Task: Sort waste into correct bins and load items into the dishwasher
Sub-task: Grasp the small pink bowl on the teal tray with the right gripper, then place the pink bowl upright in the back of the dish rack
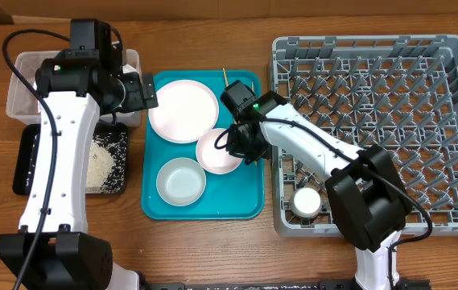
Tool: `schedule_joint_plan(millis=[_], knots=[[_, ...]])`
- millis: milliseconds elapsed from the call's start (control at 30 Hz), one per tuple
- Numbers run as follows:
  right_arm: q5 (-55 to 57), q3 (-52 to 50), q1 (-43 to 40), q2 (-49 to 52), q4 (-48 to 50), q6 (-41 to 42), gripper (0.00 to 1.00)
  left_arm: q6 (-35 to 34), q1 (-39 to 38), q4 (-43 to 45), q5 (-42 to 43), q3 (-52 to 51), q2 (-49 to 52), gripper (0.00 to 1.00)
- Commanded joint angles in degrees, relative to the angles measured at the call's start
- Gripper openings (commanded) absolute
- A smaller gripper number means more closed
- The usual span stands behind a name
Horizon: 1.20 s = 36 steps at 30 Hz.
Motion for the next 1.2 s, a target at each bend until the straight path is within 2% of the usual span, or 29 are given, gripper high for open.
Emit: schedule_joint_plan(millis=[0, 267, 367, 533, 700, 800, 933, 1000, 1033, 1067, 1133, 1167], knots=[[-0.31, -0.09, -0.15, 0.50, 0.31, -0.07, 0.04, 2.21, 0.17, -2.49, -4.96, 6.38, -0.76, 1.00], [-0.33, 0.00, -0.15, 0.48, 0.15, -0.11, 0.04, 10.45, 0.15, -8.55, -5.97, 17.20, -0.76, 1.00], [-0.33, 0.11, -0.15, 0.48, 0.13, -0.11, 0.04, 10.38, 0.15, -9.53, -5.95, 20.52, -0.76, 1.00], [0.11, 2.21, -0.15, -0.11, -1.90, -0.81, 0.04, 10.36, 0.15, -9.42, -5.92, 20.33, -0.72, 1.00], [6.51, 2.43, -0.15, -6.69, -4.44, -1.53, 0.04, 10.36, 0.15, -9.42, -5.92, 20.33, -0.72, 1.00], [14.99, 2.43, -0.15, -13.84, -6.03, -1.38, 0.04, 10.36, 0.15, -9.42, -5.92, 20.33, -0.72, 1.00], [39.50, 2.47, -0.15, -22.64, -6.08, -1.38, 0.04, 10.36, 0.15, -9.42, -5.92, 20.33, -0.72, 1.00], [49.42, 2.47, -0.15, -23.91, -6.08, -1.38, 0.04, 10.36, 0.15, -9.42, -5.92, 20.33, -0.72, 1.00], [61.24, 2.47, -0.15, -24.26, -5.99, -1.40, 0.04, 10.36, 0.15, -9.42, -5.92, 20.33, -0.72, 1.00], [67.84, 2.40, -0.15, -24.17, -5.68, -1.40, 0.04, 10.36, 0.15, -9.40, -5.92, 20.33, -0.72, 1.00], [77.05, 2.08, -0.61, -23.63, -3.72, -1.49, 0.04, 10.36, 0.15, -9.40, -5.92, 20.33, -0.72, 1.00], [81.09, 2.08, -1.60, -22.77, -0.59, -4.04, 0.04, 10.36, 0.15, -9.40, -5.92, 20.33, -0.72, 1.00]])
